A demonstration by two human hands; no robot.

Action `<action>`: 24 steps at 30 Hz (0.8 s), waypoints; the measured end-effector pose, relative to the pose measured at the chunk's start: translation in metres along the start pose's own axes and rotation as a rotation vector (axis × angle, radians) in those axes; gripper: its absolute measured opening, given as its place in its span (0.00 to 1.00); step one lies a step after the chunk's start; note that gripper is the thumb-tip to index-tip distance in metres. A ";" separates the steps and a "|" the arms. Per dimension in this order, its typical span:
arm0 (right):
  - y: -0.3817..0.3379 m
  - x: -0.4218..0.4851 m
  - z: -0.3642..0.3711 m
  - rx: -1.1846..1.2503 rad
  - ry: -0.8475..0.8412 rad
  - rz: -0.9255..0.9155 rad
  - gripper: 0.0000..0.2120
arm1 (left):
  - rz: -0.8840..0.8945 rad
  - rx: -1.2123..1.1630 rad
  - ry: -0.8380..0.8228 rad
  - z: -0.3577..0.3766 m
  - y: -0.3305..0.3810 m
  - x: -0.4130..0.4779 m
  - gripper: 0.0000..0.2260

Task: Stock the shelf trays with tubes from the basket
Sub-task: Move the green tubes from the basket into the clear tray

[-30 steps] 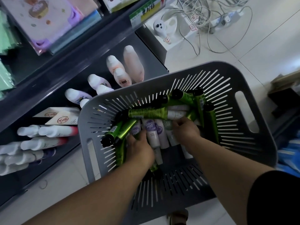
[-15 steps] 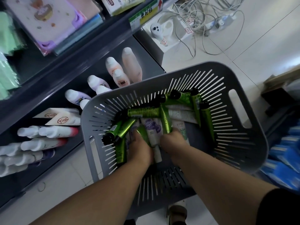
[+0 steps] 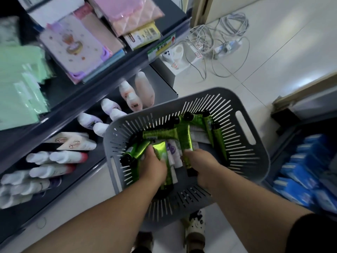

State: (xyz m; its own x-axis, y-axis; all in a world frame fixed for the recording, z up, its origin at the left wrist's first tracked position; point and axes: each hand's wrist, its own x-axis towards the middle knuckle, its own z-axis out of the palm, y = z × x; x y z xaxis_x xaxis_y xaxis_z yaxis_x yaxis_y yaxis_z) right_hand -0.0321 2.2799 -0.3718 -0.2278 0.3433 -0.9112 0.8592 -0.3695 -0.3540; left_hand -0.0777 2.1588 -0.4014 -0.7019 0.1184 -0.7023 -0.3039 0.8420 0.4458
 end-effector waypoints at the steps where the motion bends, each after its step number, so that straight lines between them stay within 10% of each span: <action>1: -0.004 -0.010 -0.001 0.008 -0.014 -0.019 0.06 | 0.028 -0.022 0.003 -0.011 0.008 -0.010 0.25; 13: -0.109 -0.193 -0.005 0.359 -0.222 -0.400 0.08 | 0.379 -0.289 0.188 -0.192 0.096 -0.121 0.15; 24: -0.170 -0.366 -0.019 0.157 -0.416 -0.838 0.08 | 0.573 -0.491 0.512 -0.314 0.129 -0.283 0.10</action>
State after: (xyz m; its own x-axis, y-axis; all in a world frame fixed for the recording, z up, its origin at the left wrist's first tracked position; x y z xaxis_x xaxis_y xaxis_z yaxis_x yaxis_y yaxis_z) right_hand -0.0861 2.2334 0.0263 -0.9134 0.2253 -0.3389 0.2775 -0.2645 -0.9236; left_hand -0.1204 2.0687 0.0294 -0.9946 0.1021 -0.0205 0.0215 0.3935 0.9191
